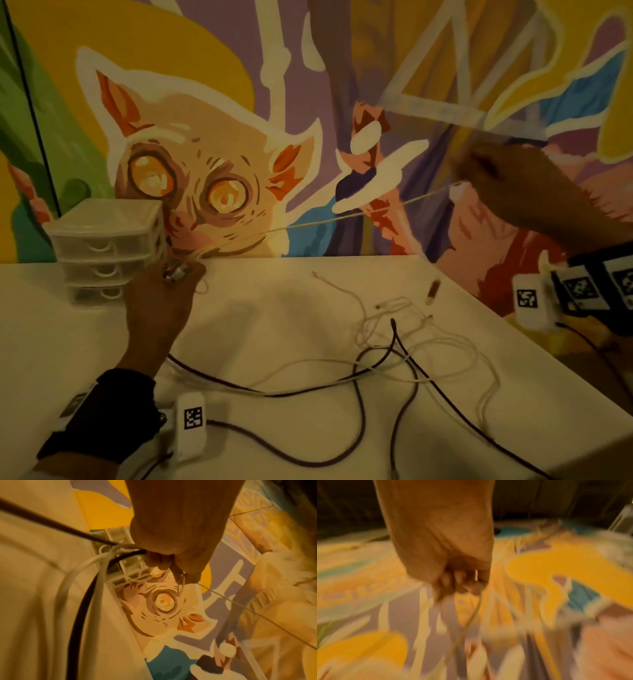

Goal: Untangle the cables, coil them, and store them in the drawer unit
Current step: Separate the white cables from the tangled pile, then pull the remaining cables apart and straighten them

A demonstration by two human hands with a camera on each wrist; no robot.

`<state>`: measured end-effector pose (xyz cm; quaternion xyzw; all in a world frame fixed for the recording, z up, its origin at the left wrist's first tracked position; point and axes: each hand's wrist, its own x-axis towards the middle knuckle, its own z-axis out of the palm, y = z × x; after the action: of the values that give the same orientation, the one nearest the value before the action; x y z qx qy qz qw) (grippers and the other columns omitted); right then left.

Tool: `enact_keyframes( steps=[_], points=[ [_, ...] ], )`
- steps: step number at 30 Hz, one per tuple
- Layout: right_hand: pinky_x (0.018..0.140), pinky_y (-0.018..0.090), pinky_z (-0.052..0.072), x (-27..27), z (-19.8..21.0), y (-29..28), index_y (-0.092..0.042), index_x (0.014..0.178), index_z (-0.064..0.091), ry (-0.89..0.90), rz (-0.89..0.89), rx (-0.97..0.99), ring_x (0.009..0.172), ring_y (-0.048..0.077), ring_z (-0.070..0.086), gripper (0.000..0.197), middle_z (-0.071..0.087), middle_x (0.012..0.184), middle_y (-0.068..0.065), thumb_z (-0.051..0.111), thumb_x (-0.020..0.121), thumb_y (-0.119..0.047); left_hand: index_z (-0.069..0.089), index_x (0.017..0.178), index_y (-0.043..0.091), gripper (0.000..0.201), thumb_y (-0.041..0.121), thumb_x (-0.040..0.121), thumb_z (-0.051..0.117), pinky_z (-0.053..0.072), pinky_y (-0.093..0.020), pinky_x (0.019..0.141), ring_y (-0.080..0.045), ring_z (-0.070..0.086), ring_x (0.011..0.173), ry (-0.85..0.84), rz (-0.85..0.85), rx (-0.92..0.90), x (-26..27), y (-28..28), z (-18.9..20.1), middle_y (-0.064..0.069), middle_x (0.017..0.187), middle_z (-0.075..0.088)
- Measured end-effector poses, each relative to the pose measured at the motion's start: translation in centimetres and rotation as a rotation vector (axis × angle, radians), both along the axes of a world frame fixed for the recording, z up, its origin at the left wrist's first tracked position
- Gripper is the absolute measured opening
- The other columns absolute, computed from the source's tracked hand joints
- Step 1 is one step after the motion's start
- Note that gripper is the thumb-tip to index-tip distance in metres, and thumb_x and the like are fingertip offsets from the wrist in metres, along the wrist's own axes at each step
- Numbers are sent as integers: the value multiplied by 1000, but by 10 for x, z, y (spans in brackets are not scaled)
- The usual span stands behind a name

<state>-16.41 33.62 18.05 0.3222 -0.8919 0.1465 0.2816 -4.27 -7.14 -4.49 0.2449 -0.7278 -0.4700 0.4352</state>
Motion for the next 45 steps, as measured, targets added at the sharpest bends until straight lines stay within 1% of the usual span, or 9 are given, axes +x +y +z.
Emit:
enact_keyframes(
  steps=[5, 8, 13, 22, 29, 33, 39, 42, 45],
  points=[
    [79, 32, 54, -2, 3, 36, -42, 79, 76, -578, -263, 687, 75, 10, 67, 44, 73, 78, -10, 51, 85, -77, 82, 97, 16, 12, 26, 90, 84, 48, -34, 90, -19, 70, 101, 15, -178, 84, -2, 10, 4, 1, 97, 77],
    [91, 32, 47, -8, -17, 32, -42, 107, 75, -363, -239, 568, 99, 10, 64, 29, 71, 116, -13, 57, 95, -62, 86, 97, 31, 12, 32, 86, 87, 51, -18, 76, 2, 65, 74, -22, -537, 56, 4, 26, 13, 11, 75, 74],
    [84, 17, 48, 24, -63, -53, -47, 113, 70, -431, 169, 333, 100, -11, 63, 17, 67, 104, -30, 60, 100, -50, 84, 110, 26, 20, 37, 94, 79, 32, -17, 48, -5, 37, 52, 24, -642, 59, 4, 40, 12, 16, 56, 47],
    [122, 29, 28, 49, -172, -207, -30, 164, 23, -775, 437, 386, 153, 13, 33, 105, 30, 169, -11, 72, 82, -72, 50, 80, 21, 35, 37, 111, 48, 15, -26, 47, -10, 11, 52, 406, -932, 641, 3, 17, 16, 11, 59, 31],
    [117, 40, 44, 62, -220, -222, -15, 134, 67, -1216, 670, 159, 124, 21, 63, 39, 70, 134, 5, 68, 101, -35, 41, 75, 26, 41, 40, 91, 76, 25, -22, 50, -5, 25, 51, 453, -1019, 653, -3, 6, 12, 10, 64, 24],
    [82, 29, 39, 68, -222, -204, -15, 119, 68, -1606, 814, -39, 79, 14, 51, 18, 57, 84, 4, 53, 109, -19, 43, 74, 27, 41, 26, 115, 44, 22, -27, 58, -5, 29, 55, 459, -990, 659, -8, 19, 14, 10, 65, 26],
    [88, 34, 55, 62, -220, -175, -12, 97, 62, -1794, 652, -411, 90, 23, 67, 14, 67, 98, 7, 50, 102, -17, 41, 72, 26, 46, 17, 116, 36, 21, -27, 59, -11, 16, 62, 425, -964, 667, -7, 35, 16, 9, 65, 24],
    [49, 20, 44, 51, -201, -151, -14, 102, 64, -1467, 497, -436, 54, 7, 54, 17, 62, 77, -6, 54, 104, -28, 44, 71, 27, 46, 14, 114, 39, 21, -28, 61, -13, 14, 64, 407, -922, 645, -8, 37, 16, 8, 65, 24],
    [71, 37, 59, 50, -185, -125, -23, 122, 64, -983, 468, -41, 74, 10, 63, 26, 72, 96, -3, 59, 104, -41, 48, 74, 27, 41, 16, 113, 45, 29, -23, 55, -12, 20, 64, 354, -871, 554, -10, 41, 14, 1, 73, 19]
  ],
)
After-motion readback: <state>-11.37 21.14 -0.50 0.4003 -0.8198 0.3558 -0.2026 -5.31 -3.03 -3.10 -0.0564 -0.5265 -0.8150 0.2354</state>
